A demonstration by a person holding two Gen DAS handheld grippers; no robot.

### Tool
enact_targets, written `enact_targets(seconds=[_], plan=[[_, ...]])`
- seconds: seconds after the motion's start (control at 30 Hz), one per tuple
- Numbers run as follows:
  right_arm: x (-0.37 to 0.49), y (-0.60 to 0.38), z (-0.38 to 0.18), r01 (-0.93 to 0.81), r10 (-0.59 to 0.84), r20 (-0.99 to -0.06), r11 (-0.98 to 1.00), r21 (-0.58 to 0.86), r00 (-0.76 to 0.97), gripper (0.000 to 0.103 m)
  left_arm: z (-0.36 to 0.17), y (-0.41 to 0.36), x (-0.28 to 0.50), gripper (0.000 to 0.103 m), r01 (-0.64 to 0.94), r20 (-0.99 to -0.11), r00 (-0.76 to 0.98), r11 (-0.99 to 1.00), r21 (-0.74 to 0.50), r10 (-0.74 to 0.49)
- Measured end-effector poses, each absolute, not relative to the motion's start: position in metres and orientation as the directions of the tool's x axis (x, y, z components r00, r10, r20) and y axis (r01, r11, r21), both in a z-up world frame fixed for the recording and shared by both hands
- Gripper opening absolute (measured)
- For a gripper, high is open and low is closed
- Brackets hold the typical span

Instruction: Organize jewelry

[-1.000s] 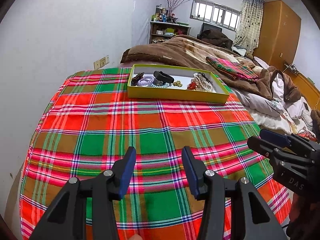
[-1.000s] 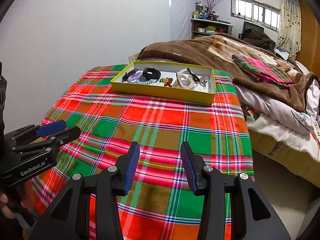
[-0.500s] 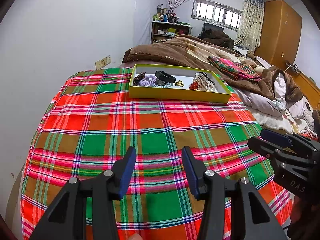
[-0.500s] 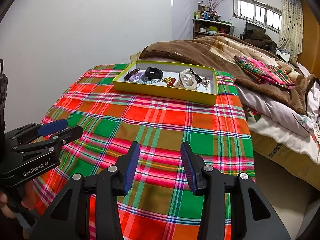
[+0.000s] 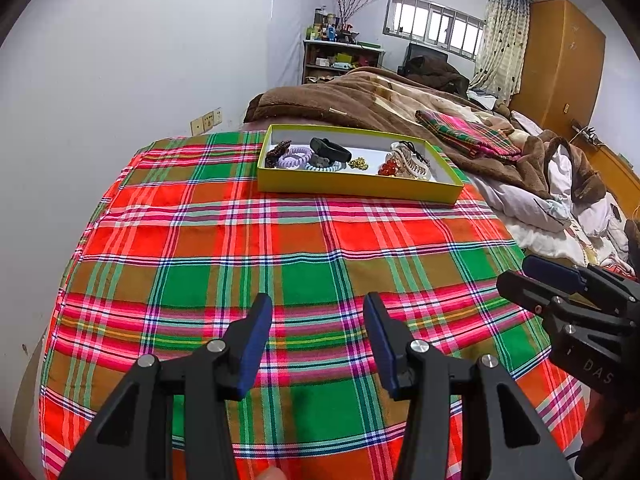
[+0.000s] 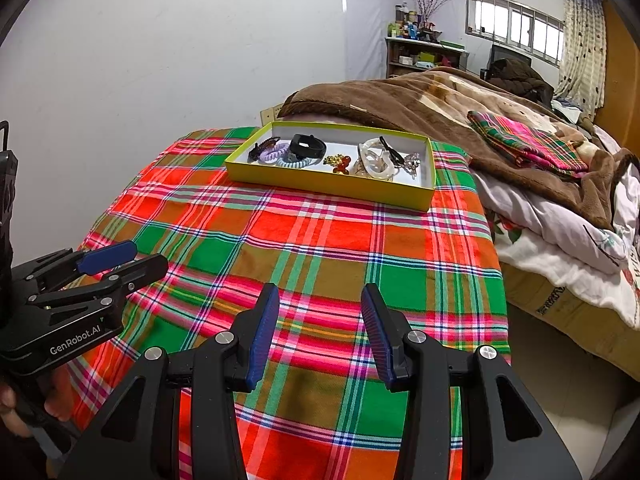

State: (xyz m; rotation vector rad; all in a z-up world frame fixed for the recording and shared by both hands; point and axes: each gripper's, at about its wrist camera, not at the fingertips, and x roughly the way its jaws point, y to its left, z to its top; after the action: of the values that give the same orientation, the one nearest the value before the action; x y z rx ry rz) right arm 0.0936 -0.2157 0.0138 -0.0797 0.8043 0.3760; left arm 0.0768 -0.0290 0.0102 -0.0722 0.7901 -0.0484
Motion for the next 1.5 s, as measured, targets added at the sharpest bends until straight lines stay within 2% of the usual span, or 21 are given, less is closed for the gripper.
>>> enact_targets(seconds=[1.0, 1.1, 1.5], plan=[[0.0936, -0.2141, 0.0107, -0.361, 0.298, -0.721, 0.93, 0.071, 0.625, 0.044, 0.0066, -0.0292, 0.0769, 0.049, -0.002, -0.713, 0.7, 0.998, -0.059, -0.041], [0.0943, -0.214, 0.0093, -0.36, 0.296, -0.723, 0.93, 0.071, 0.624, 0.044, 0.0066, -0.0326, 0.0763, 0.049, -0.013, -0.711, 0.704, 1.0, -0.015, -0.002], [0.0946, -0.2137, 0.0079, -0.36, 0.295, -0.727, 0.93, 0.069, 0.62, 0.044, 0.0022, -0.0333, 0.0803, 0.049, 0.007, -0.723, 0.69, 0.999, -0.048, -0.039]])
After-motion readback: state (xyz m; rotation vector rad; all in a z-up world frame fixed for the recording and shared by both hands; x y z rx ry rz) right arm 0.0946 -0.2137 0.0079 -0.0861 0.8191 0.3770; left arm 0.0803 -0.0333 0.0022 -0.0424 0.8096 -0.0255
